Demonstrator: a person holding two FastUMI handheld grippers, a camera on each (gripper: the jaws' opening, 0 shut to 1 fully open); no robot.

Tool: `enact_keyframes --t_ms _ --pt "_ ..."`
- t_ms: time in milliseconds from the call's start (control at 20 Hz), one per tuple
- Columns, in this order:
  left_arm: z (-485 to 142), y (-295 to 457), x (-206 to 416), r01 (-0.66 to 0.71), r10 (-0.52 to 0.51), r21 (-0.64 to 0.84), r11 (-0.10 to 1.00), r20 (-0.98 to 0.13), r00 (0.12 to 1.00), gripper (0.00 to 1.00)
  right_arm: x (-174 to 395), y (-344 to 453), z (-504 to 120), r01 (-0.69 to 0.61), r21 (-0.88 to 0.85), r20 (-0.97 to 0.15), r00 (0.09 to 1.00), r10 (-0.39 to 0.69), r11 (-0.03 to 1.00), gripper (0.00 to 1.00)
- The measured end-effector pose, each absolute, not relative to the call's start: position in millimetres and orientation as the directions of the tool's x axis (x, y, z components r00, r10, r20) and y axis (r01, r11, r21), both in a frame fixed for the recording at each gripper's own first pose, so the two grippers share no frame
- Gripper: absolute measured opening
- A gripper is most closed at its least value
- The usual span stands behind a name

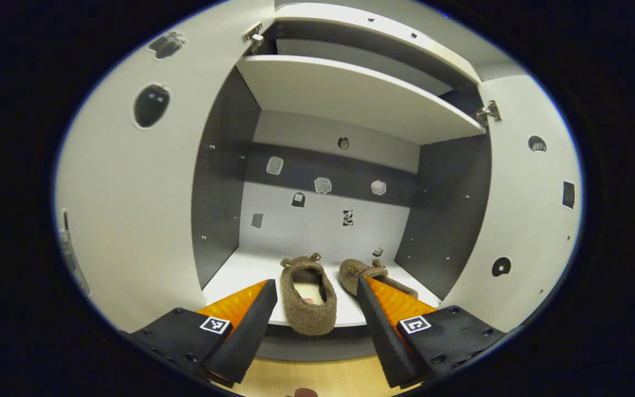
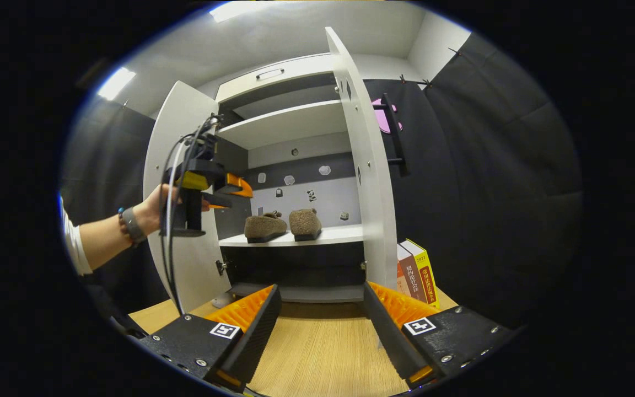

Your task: Grab one shoe with the right hand and put it into the shoe cabinet, grab the other shoe with the left hand and put it into the shoe cabinet; then close the right door with the right hand and the left door with the left hand.

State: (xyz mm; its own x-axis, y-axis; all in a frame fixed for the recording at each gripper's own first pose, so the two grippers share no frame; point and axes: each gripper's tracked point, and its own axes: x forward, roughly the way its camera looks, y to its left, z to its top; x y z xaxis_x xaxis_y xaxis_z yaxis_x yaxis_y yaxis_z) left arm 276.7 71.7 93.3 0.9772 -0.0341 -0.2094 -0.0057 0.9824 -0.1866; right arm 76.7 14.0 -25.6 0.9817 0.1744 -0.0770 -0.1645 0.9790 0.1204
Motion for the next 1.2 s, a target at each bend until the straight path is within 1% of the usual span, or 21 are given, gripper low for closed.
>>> enact_keyframes --t_ms 50,150,250,300,350,400,450,500,550,600,800,1050,1200 --pt "93.7 65.9 259.5 0.009 -0.054 -0.220 0.976 -0.199 0.979 0.96 76.3 12.1 -22.2 -0.162 0.116 -0.069 0.983 0.171 0.980 0.92" --pt "96.5 64.7 229.7 0.022 -0.066 -0.237 0.971 -0.176 0.982 0.96 74.3 5.2 -19.2 -0.150 0.099 -0.062 0.986 0.157 0.984 0.92" --pt "101.7 69.1 206.4 0.022 -0.049 -0.215 0.976 -0.121 0.991 0.96 71.6 2.5 -19.9 -0.143 0.105 -0.066 0.986 0.150 0.984 0.92" --pt "102.7 70.2 194.8 0.020 -0.039 -0.195 0.981 -0.095 0.995 0.92 70.7 3.0 -20.5 -0.143 0.113 -0.069 0.986 0.151 0.983 0.92" --pt "100.4 71.3 179.4 0.012 -0.026 -0.177 0.984 -0.080 0.996 0.92 70.0 3.1 -21.1 -0.142 0.118 -0.072 0.986 0.151 0.983 0.92" --pt "96.3 71.4 164.6 0.005 -0.017 -0.161 0.987 -0.077 0.997 1.00 69.8 3.5 -20.6 -0.143 0.120 -0.072 0.986 0.152 0.983 0.92" --pt "90.2 70.3 152.7 0.000 -0.012 -0.149 0.989 -0.078 0.997 0.95 70.0 4.3 -20.2 -0.144 0.117 -0.071 0.986 0.153 0.983 0.92" --pt "83.5 71.5 140.4 -0.010 -0.001 -0.141 0.990 -0.079 0.997 0.95 69.6 6.7 -18.1 -0.149 0.112 -0.068 0.985 0.157 0.983 0.92" --pt "77.7 71.4 132.1 -0.016 0.005 -0.136 0.991 -0.078 0.997 0.99 68.5 8.5 -16.6 -0.154 0.106 -0.065 0.985 0.161 0.982 0.92" --pt "71.6 72.2 123.0 -0.023 0.012 -0.139 0.990 -0.080 0.997 0.95 67.8 10.8 -14.7 -0.160 0.100 -0.062 0.984 0.166 0.982 0.92" --pt "46.2 76.8 92.4 -0.059 0.044 -0.168 0.984 -0.092 0.995 0.95 65.6 23.3 -14.9 -0.182 0.096 -0.064 0.980 0.189 0.979 0.92" --pt "33.8 85.8 61.4 -0.107 0.098 -0.163 0.981 -0.059 0.993 0.96 65.4 32.5 -8.7 -0.198 0.096 -0.054 0.978 0.203 0.976 0.92" --pt "27.2 88.5 48.5 -0.139 0.131 -0.153 0.978 -0.060 0.990 0.96 77.2 13.0 9.9 -0.164 0.065 -0.028 0.986 0.166 0.984 0.93"
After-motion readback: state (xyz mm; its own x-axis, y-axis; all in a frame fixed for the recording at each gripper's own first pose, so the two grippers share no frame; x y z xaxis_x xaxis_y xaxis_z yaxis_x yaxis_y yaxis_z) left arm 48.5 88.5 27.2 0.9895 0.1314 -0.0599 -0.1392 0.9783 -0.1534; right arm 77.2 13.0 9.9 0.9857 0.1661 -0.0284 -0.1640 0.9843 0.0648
